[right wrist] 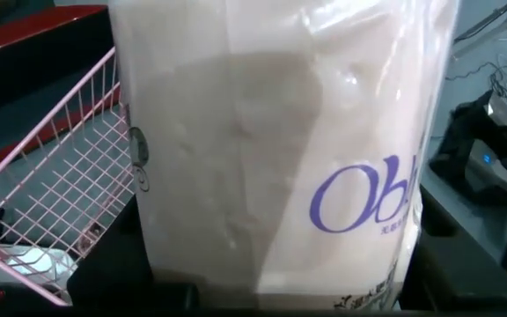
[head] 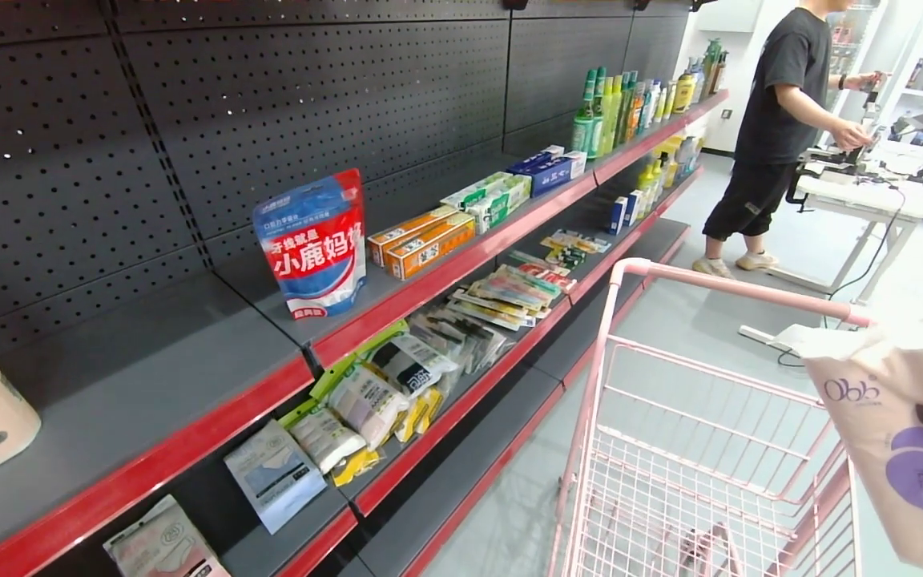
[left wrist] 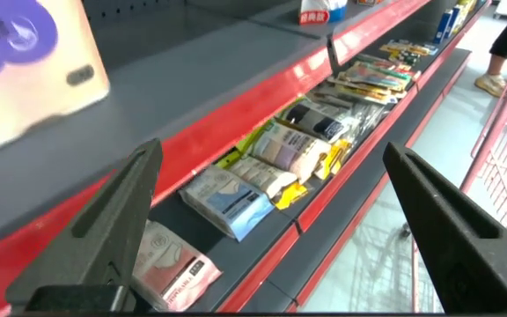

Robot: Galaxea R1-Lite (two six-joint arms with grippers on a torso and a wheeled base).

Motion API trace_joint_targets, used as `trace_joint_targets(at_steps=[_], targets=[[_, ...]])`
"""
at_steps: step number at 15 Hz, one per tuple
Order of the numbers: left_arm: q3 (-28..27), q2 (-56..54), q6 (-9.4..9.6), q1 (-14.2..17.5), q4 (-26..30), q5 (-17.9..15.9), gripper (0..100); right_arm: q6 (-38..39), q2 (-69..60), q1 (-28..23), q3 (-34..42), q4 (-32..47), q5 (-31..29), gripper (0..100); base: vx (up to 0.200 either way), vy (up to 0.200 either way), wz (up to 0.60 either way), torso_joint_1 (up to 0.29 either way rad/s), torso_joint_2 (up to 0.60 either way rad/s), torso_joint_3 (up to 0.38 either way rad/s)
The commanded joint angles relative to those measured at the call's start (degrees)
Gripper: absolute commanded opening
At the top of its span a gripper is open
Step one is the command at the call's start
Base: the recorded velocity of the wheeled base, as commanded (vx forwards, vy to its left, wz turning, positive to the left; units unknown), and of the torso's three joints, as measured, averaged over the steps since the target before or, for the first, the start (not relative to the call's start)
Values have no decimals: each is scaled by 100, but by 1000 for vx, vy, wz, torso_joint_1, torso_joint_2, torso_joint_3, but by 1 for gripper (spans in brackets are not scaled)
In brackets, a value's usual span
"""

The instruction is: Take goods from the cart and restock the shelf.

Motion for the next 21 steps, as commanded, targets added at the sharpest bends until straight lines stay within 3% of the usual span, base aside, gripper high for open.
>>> trace_joint_targets(at_steps=[1, 13, 16, 21], targets=[[0, 0, -1, 4, 4, 1, 100, 1, 33, -5, 32, -5, 0, 0, 0, 0, 0, 178, -383, -207], [0, 0, -1, 4, 4, 1, 100, -78, 86, 22, 41, -31, 0, 0, 0, 0, 0, 164, -353, -193], [0, 0, -1, 4, 4, 1, 100, -131, 86, 13, 23, -40, 0, 0, 0, 0, 0, 20, -35, -22], [0, 0, -1, 4, 4, 1, 100, -166, 147, 31, 6, -58, 9, 0, 0, 0, 600, 5, -5, -1]])
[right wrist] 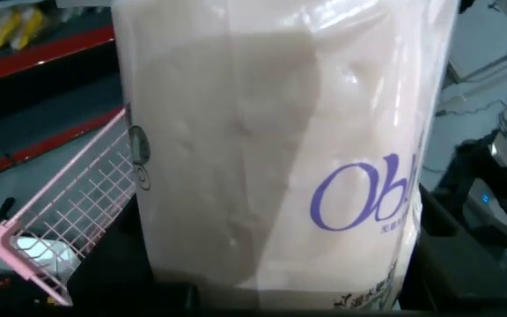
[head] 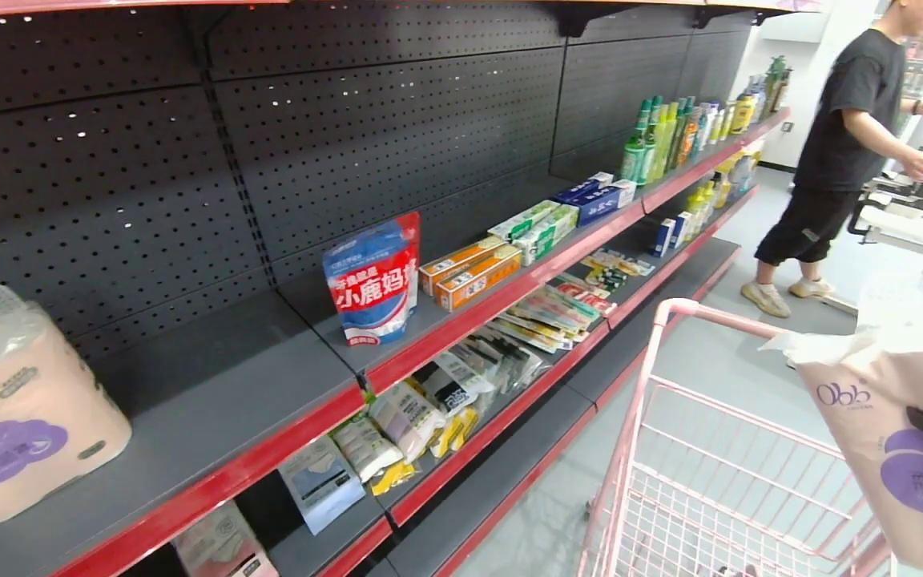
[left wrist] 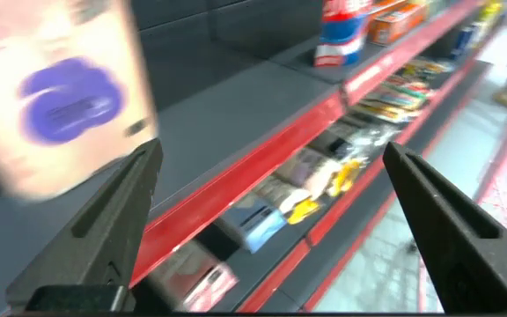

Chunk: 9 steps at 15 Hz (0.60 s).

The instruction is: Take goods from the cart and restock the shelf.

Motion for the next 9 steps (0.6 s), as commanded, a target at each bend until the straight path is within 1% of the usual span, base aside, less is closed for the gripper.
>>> trace_joint_targets(at_steps=[1, 9], targets=[[0, 0, -1, 2, -4, -2, 100, -29, 41, -2, -12, 0, -2, 0, 0, 0, 600, 17, 2, 2], [0, 0, -1, 2, -4, -2, 100, -56, 41, 6, -47, -9, -2, 0, 0, 0, 600, 2, 2, 1]])
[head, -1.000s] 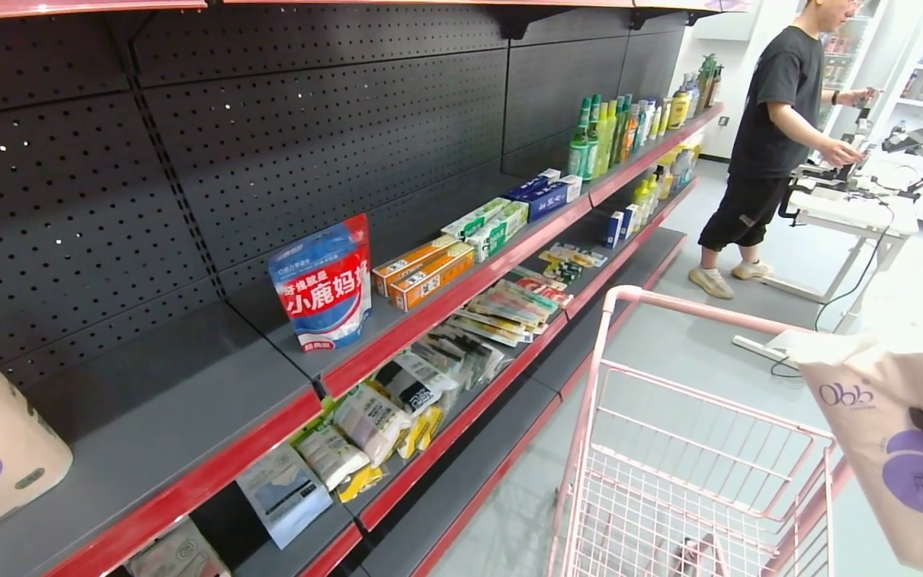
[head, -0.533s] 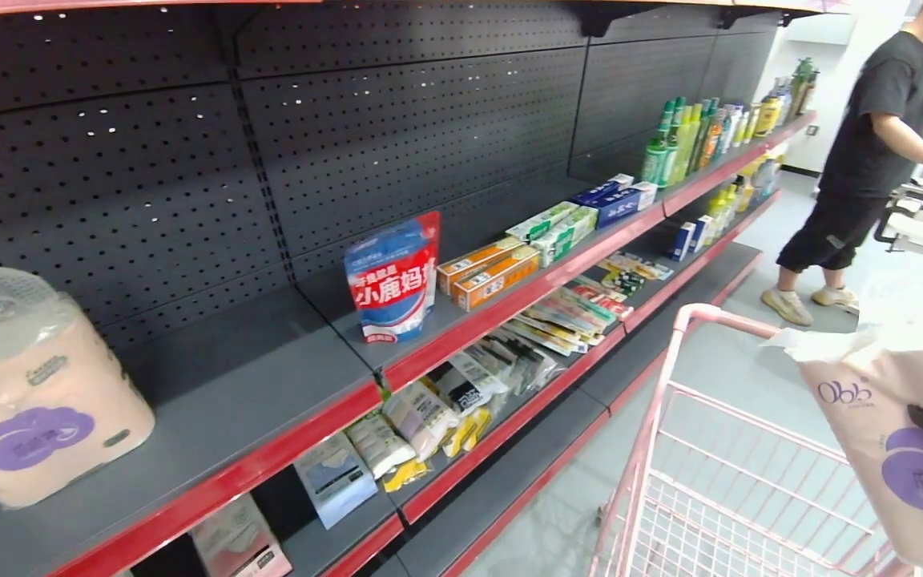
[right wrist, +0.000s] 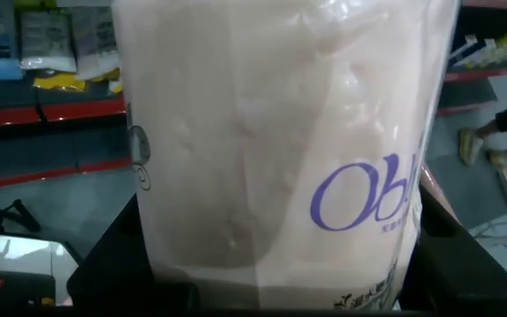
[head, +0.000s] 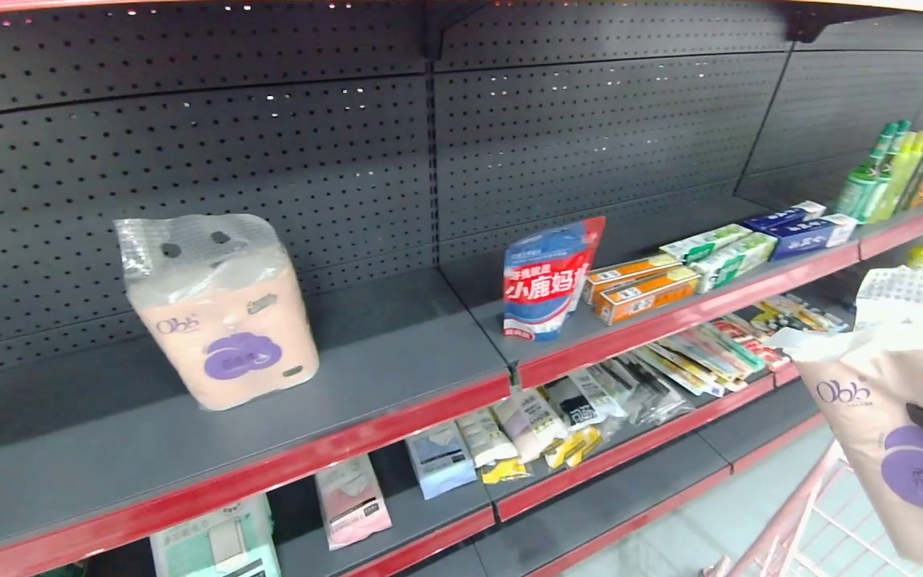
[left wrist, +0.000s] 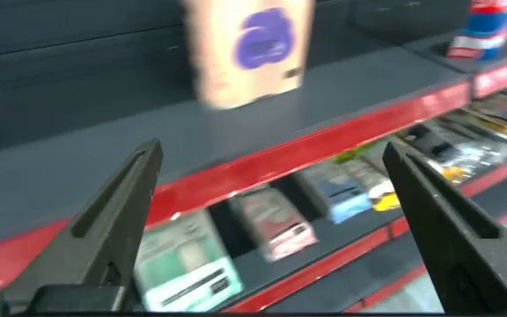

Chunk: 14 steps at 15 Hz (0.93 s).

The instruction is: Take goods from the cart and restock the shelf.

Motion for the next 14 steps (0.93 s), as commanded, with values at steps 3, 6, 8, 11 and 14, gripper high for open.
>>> trace_joint_targets(at_steps=[3, 6, 8, 11, 14], targets=[[0, 0, -1, 2, -5, 1, 100, -42, -70, 0, -17, -3, 3, 0, 0, 0, 600, -1, 1, 5], [0, 0, -1, 2, 4, 1, 100, -42, -105, 9, 27, -3, -5, 0, 0, 0, 400, 2, 2, 2], [0, 0, -1, 2, 4, 1, 100, 28, -272, -26, 71, -3, -5, 0, 0, 0, 0, 0, 0, 0], [0, 17, -1, 2, 4, 1, 100, 380, -800, -61, 317, -38, 91, 0, 0, 0, 0, 0, 0, 0], [0, 140, 25, -16, 4, -8, 100, 854, -1740, -35, 730, -65, 425, 0, 0, 0, 0, 0, 0, 0]])
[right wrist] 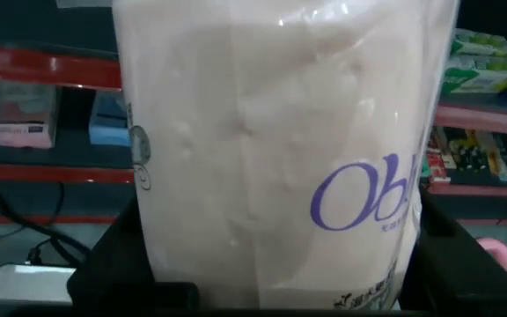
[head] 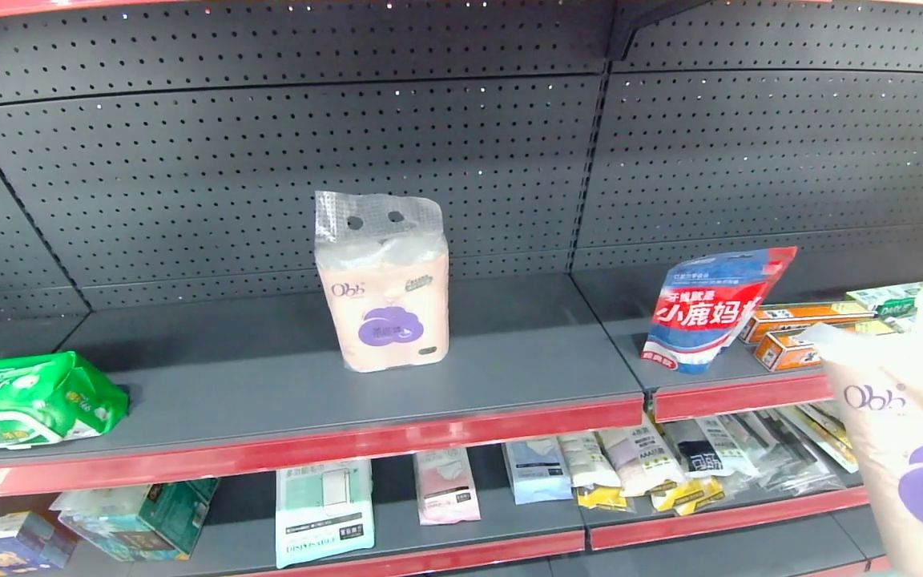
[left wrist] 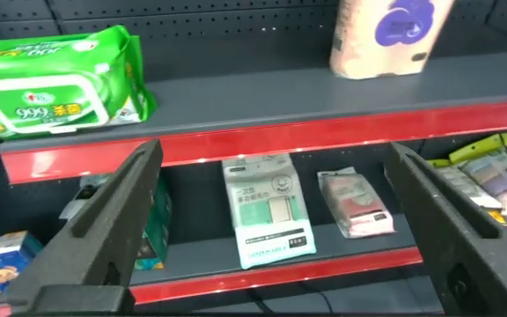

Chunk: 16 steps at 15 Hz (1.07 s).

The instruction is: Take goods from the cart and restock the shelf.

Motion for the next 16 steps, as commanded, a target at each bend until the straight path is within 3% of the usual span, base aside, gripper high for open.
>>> trace_joint_targets(at_steps=[1, 2, 4, 5, 6, 7, 8, 9, 10, 11, 12, 13, 14, 15, 16], targets=[[-9, 178, 56, -36, 2, -35, 100, 168, -1078, 53, 480, -16, 429, 0, 0, 0, 0, 0, 0, 0], [-9, 362, 206, -186, 2, -70, 100, 177, -1703, 79, 823, -7, 1080, 0, 0, 0, 0, 0, 0, 0], [-220, 433, 232, -212, -16, -299, 100, 159, -2089, 53, 954, -7, 1159, 0, 0, 0, 0, 0, 0, 0], [-1600, 1716, 4, -221, 19, -386, 100, 291, -2203, 44, 954, -16, 1159, 0, 0, 0, 0, 0, 0, 0], [-2276, 2489, -401, -212, -42, -378, 100, 590, -2247, 79, 981, -16, 1185, 0, 0, 0, 0, 0, 0, 0], [-2865, 3228, -673, -194, -121, -342, 100, 933, -2327, 70, 963, -16, 1168, 0, 0, 0, 0, 0, 0, 0], [-3182, 4177, -436, 34, -156, 0, 100, 968, -2388, -27, 972, -7, 1141, 0, 0, 0, 0, 0, 0, 0], [-3120, 4739, 4, 307, -183, 422, 100, 977, -2485, -62, 981, 2, 1097, 0, 0, 0, 0, 0, 0, 0], [-2953, 5091, 443, 447, -262, 440, 100, 977, -2502, -70, 989, 11, 1018, 0, 0, 0, 0, 0, 0, 0], [-2962, 5425, 707, 438, -455, 97, 100, 977, -2511, -70, 998, 37, 904, 0, 0, 0, 0, 0, 0, 0], [-3041, 5979, 874, 535, -816, -808, 100, 986, -2432, -35, 1033, 2, 790, 0, 0, 0, 0, 0, 0, 0], [-3234, 6629, 1041, 887, -1290, -1573, 100, 977, -2388, -44, 1042, 11, 710, 0, 0, 0, 0, 0, 0, 0], [-3498, 7306, 1348, 1168, -1615, -2153, 100, 968, -2370, -53, 1042, 11, 702, 0, 0, 0, 0, 0, 0, 0], [-3823, 7974, 1691, 1379, -1870, -2689, 100, 959, -2370, -53, 1042, 11, 684, 0, 0, 0, 0, 0, 0, 0], [-4087, 8404, 1920, 1440, -2002, -3102, 100, 950, -2370, -53, 1033, 11, 684, 0, 0, 0, 0, 0, 0, 0]])
